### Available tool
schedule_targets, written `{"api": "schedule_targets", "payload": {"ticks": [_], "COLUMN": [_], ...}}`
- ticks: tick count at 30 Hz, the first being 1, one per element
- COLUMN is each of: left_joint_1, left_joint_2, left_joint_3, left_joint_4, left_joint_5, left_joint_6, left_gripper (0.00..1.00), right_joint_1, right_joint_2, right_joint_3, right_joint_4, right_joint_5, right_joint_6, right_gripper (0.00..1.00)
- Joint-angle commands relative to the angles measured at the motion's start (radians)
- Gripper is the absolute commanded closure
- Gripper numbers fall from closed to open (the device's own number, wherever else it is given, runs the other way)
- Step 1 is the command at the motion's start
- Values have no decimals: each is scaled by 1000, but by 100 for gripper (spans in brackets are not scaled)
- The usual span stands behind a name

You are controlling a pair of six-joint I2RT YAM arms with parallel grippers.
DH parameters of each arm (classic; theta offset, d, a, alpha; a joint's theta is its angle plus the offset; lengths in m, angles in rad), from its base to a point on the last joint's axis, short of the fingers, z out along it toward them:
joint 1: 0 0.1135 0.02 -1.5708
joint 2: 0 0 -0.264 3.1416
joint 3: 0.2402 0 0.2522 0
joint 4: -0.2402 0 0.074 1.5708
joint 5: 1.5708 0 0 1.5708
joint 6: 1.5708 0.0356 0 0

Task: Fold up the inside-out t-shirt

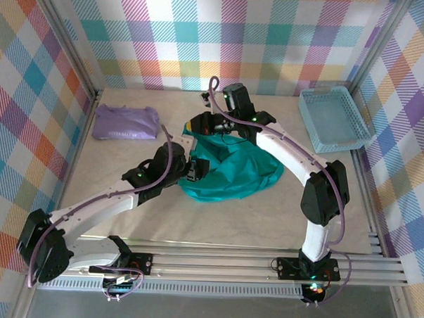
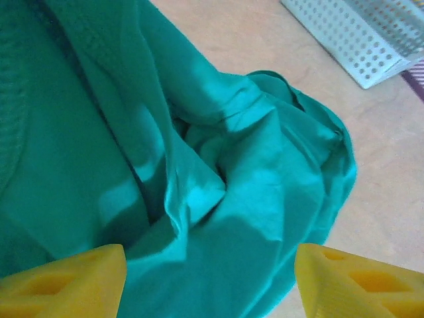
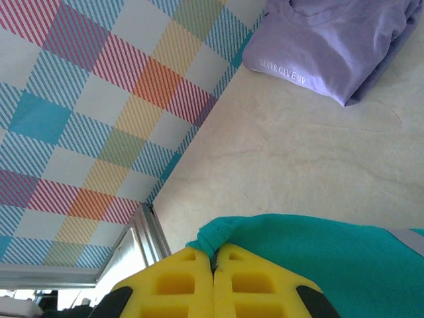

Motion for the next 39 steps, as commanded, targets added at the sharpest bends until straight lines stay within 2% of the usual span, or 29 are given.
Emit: {"api": "schedule_targets", "payload": {"ticks": [1, 4, 6, 9, 11, 14, 15, 18, 20, 22, 24, 27, 37, 39], "left_joint_1": [15, 26, 33, 37, 37, 43, 49, 81, 111, 124, 130, 132, 138, 138], "left_joint_2": [57, 118, 155, 183, 183, 161, 142, 48, -14, -54, -76, -88, -98, -105], "left_joint_3": [31, 45, 59, 57, 42, 14, 0, -81, -138, -176, -210, -234, -235, -239], "left_joint_4": [76, 135, 166, 226, 262, 287, 288, 313, 322, 336, 351, 359, 331, 329], "left_joint_5": [-57, -70, -78, -63, -45, -25, -13, 62, 126, 163, 187, 202, 197, 190], "left_joint_6": [69, 109, 127, 132, 130, 131, 131, 106, 73, 55, 48, 46, 54, 55], "left_gripper": [32, 37, 45, 64, 82, 100, 100, 100, 100, 100, 100, 100, 100, 100], "right_joint_1": [-6, -8, -8, -12, -18, -23, -25, -55, -87, -101, -101, -101, -100, -100], "right_joint_2": [5, 3, 4, 2, 5, 4, 1, -39, -112, -187, -240, -216, 80, 126], "right_joint_3": [44, 39, 36, 31, 30, 18, 13, -29, -118, -229, -334, -396, -209, -165], "right_joint_4": [4, 10, 13, 12, 13, 22, 23, 2, -18, -49, -73, -91, -131, -149], "right_joint_5": [-38, -41, -40, -35, -33, -35, -36, -16, 71, 211, 368, 476, 552, 573], "right_joint_6": [15, 17, 18, 20, 24, 32, 33, 8, -51, -133, -197, -232, -301, -321], "right_gripper": [100, 100, 100, 100, 100, 100, 100, 78, 59, 50, 48, 47, 42, 49]}}
